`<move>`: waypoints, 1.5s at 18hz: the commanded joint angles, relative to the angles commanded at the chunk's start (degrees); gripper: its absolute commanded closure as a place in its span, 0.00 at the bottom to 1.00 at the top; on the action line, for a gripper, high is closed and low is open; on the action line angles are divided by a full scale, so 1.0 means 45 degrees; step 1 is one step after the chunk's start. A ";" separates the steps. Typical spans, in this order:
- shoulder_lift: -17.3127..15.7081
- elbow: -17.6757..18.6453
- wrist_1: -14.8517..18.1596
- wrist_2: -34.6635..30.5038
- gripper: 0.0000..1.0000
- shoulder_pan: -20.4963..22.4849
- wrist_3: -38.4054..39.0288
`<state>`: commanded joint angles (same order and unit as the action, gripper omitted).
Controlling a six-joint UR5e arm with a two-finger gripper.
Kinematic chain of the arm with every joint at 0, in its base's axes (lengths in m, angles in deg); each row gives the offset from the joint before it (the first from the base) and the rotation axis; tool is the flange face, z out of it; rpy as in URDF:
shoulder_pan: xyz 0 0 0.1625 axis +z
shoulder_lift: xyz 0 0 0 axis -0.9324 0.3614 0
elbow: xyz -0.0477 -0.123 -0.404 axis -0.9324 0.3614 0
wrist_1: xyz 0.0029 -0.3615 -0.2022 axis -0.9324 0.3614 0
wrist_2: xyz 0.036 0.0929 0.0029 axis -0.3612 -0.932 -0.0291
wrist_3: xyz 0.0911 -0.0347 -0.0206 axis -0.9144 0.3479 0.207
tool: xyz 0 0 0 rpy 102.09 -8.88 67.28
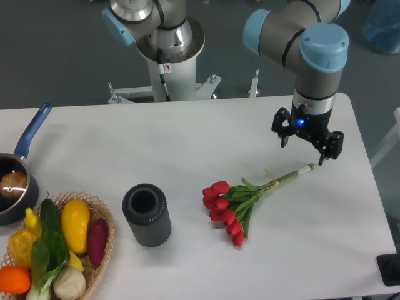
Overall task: Pick up the flowers from the table
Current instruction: 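Move the open gripper down toward the green tulip stems, then lower the gripper onto the stems near the red blooms and close it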
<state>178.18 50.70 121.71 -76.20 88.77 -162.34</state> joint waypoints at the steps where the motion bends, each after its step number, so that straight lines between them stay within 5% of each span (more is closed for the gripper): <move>1: 0.0000 0.0019 0.0000 0.0000 0.00 0.0000 0.0000; 9: 0.0058 0.0525 -0.0195 0.0291 0.00 -0.0215 -0.0039; 13: 0.0000 0.1483 -0.1229 0.1464 0.00 -0.0195 -0.0078; 18: 0.0195 0.1562 -0.1230 0.1484 0.00 -0.0547 -0.1166; 27: 0.1737 0.1445 -0.1309 0.1523 0.00 -0.1405 -0.1935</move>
<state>185.99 57.21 115.83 -69.35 82.45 -171.05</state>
